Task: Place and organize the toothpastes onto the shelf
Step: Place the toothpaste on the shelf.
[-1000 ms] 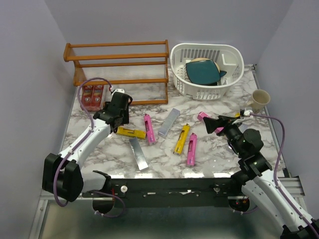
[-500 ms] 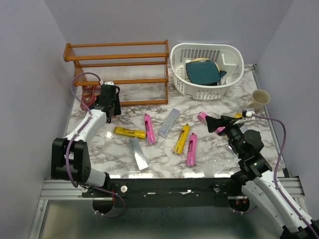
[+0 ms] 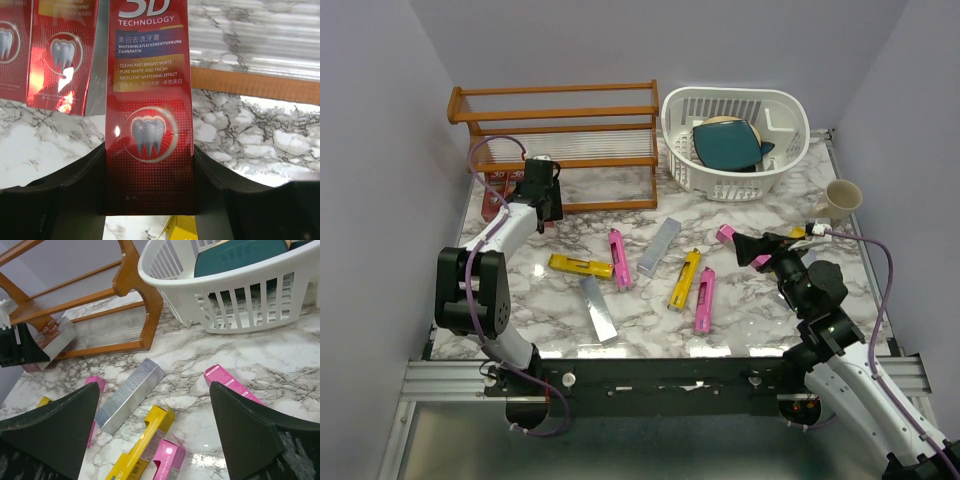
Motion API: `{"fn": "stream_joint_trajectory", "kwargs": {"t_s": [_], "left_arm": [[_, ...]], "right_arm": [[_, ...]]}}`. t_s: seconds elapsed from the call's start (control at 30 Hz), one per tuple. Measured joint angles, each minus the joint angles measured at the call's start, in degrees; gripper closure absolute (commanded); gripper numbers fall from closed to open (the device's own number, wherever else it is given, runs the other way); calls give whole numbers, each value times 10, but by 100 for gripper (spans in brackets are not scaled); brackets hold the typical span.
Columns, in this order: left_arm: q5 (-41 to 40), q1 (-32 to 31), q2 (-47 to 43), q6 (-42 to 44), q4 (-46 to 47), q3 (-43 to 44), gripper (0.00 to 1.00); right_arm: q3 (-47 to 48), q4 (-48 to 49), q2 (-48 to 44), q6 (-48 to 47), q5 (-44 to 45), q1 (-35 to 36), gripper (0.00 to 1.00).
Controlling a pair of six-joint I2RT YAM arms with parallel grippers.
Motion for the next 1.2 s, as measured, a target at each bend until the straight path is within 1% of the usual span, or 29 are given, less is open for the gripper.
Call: {"fn": "stream_joint_trajectory", "kwargs": {"t_s": [0.17,0.23,0.33,0.53,0.73,0.9,1.07,1.2], "left_arm": [[0,2,23,6,10,18,48],[0,3,28,8,15,21,46],[0,5,29,8,18,21,39],[-1,5,31,8,20,21,32],[-10,7,42,8,19,21,27],[-21,9,43,5,20,21,24],[-26,9,43,3,20,21,17],[-31,9,41,-4,19,21,16]], "right_arm": [[-2,0,5,0,0,0,0],[-2,0,8,0,0,0,0],[-2,0,14,0,0,0,0],[-2,0,20,0,0,0,0],[-2,0,23,0,0,0,0],[-2,0,28,0,0,0,0],[-2,0,31,0,0,0,0],[-2,0,34,0,0,0,0]]}}
